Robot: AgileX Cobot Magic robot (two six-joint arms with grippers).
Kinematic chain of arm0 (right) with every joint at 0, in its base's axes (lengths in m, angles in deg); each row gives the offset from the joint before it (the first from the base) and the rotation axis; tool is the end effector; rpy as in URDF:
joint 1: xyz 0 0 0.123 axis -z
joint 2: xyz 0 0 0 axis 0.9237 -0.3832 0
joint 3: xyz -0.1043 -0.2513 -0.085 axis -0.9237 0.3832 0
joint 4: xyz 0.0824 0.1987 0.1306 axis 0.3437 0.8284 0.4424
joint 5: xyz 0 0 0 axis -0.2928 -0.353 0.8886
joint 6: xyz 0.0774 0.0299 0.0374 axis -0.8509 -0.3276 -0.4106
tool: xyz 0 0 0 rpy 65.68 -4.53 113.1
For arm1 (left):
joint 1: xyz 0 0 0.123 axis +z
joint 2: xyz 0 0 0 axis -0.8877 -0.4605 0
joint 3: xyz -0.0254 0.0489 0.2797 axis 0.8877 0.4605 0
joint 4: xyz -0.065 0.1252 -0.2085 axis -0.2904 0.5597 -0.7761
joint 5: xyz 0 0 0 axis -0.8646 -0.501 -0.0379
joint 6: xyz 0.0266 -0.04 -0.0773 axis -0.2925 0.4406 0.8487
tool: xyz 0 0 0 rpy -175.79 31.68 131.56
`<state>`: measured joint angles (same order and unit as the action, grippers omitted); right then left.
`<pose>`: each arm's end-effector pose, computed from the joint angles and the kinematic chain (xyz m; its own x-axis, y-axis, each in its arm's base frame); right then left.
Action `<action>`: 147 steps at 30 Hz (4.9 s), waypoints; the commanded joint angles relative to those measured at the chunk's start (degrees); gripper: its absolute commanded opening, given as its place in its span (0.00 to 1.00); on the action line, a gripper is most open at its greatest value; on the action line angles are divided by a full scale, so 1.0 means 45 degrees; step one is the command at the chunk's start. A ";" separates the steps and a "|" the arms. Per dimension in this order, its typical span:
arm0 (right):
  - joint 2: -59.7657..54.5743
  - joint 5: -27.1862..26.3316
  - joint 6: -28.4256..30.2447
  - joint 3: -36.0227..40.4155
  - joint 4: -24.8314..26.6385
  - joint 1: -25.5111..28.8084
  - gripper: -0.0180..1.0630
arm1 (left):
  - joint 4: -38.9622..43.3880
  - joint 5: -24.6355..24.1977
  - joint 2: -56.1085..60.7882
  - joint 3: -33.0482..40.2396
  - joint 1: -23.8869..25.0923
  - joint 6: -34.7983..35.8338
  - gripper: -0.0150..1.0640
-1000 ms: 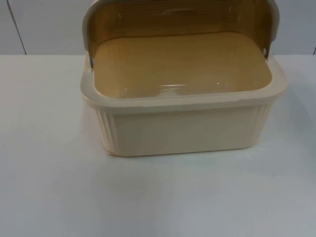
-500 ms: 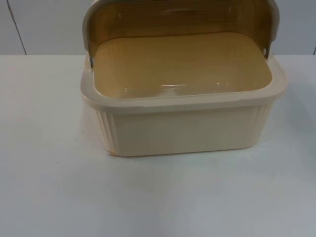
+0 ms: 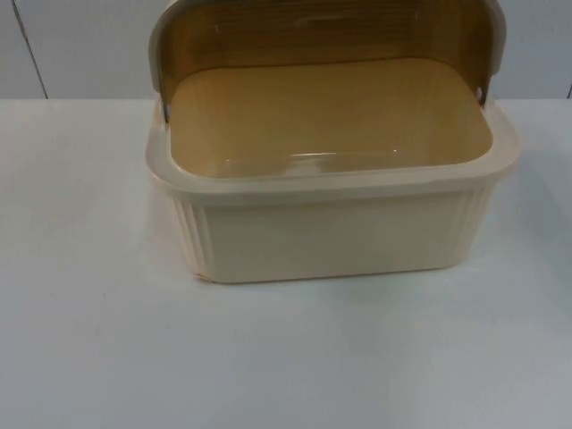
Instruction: Open the box lid with the left hand, place the block into the box with the right hand, then close the box lid with the left hand.
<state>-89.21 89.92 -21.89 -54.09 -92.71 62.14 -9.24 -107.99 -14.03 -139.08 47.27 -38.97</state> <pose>0.2122 0.0075 0.3017 -0.8265 0.0419 -0.5614 0.0818 0.9956 -0.0462 0.3195 -0.1000 0.3534 -0.4852 0.4486 -0.7506 0.5338 0.8318 0.1521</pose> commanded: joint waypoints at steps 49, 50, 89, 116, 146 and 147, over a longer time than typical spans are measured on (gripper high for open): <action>0.0088 -0.0307 0.0323 0.0018 0.0024 0.0106 0.71 | 0.4297 0.1306 -0.5724 -0.4476 -0.4112 -0.1412 0.01; 0.0088 -0.0307 0.0323 0.0018 0.0024 0.0106 0.71 | 0.4297 0.1069 -0.5724 -0.4476 -0.4112 -0.1412 0.01; 0.0088 -0.0257 0.0350 0.0018 -0.0250 0.0106 0.71 | 0.7731 -0.0326 -0.5566 -0.1710 -0.7016 0.2965 0.01; 0.0088 -0.0213 0.0349 0.0018 -0.0169 0.0106 0.71 | 0.3240 -0.2859 -0.1124 -0.1679 -0.4125 0.2411 0.01; 0.3944 -0.0983 0.5613 0.0018 0.4433 -0.0013 0.71 | -0.3148 -0.0069 0.9853 0.5954 0.4786 0.1764 0.01; 0.3944 -0.0983 0.5613 0.0018 0.4433 -0.0013 0.71 | -0.3148 -0.0069 0.9853 0.5954 0.4786 0.1764 0.01</action>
<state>-74.10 85.37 1.19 -54.09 -73.99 62.04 -21.56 -108.92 27.34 -113.56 69.85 -31.44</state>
